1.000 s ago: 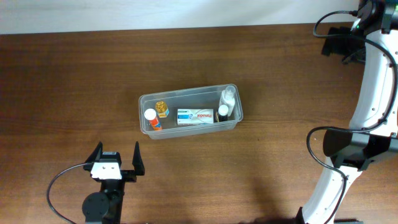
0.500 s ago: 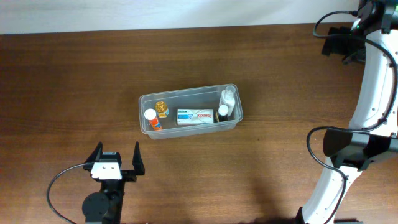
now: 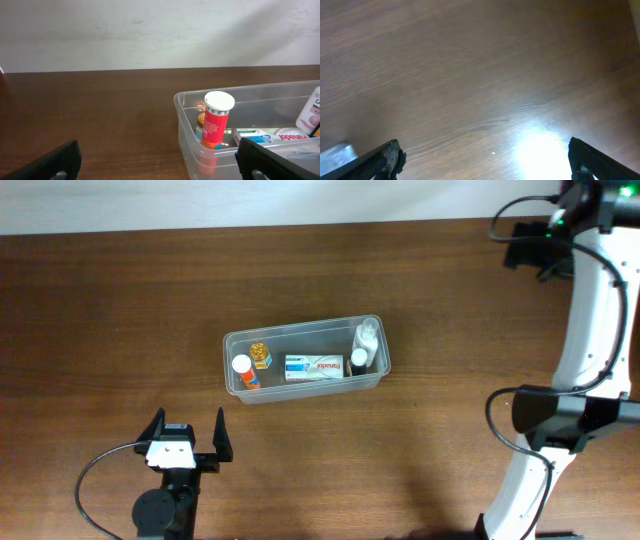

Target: Pack container

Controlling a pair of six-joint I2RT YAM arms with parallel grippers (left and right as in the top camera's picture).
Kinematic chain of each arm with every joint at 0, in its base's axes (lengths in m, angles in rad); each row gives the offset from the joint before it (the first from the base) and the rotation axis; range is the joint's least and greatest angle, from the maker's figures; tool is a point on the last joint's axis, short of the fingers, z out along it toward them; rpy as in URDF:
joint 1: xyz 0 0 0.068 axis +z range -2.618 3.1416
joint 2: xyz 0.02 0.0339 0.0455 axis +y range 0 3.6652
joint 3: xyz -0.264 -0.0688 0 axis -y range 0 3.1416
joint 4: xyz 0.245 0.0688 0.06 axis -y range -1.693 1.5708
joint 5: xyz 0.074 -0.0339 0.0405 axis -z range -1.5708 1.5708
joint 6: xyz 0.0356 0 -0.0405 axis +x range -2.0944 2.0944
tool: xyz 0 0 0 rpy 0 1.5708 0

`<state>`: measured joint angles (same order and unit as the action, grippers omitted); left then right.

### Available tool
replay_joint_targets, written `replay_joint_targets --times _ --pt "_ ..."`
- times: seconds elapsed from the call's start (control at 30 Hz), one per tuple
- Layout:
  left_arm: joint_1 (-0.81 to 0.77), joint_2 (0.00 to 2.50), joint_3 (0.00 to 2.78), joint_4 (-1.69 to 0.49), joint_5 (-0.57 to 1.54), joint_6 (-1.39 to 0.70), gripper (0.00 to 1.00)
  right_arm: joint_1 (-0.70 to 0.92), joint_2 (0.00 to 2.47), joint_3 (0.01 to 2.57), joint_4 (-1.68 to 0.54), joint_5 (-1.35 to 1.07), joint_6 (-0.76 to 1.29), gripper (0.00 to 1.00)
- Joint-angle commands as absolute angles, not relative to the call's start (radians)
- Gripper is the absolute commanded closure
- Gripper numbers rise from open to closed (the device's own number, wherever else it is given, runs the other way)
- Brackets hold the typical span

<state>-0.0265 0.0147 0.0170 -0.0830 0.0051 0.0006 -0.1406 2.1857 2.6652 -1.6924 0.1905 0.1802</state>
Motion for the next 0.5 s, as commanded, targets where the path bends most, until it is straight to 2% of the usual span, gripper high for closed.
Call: replay_joint_targets --times 0.0,0.17,0.3,0.47 --pt "-0.023 0.005 0.009 -0.081 0.020 0.016 0.01 -0.054 2.054 2.648 -1.698 0.192 0.185 0.02" --pt "-0.023 0.005 0.009 -0.082 0.020 0.016 0.01 0.071 1.893 2.516 -1.698 0.192 0.185 0.02" --pt "-0.023 0.005 0.009 -0.081 0.020 0.016 0.01 0.170 1.722 2.315 -1.697 0.192 0.185 0.02" --pt "-0.023 0.005 0.009 -0.081 0.020 0.016 0.01 0.196 1.579 2.157 -1.699 0.192 0.185 0.02"
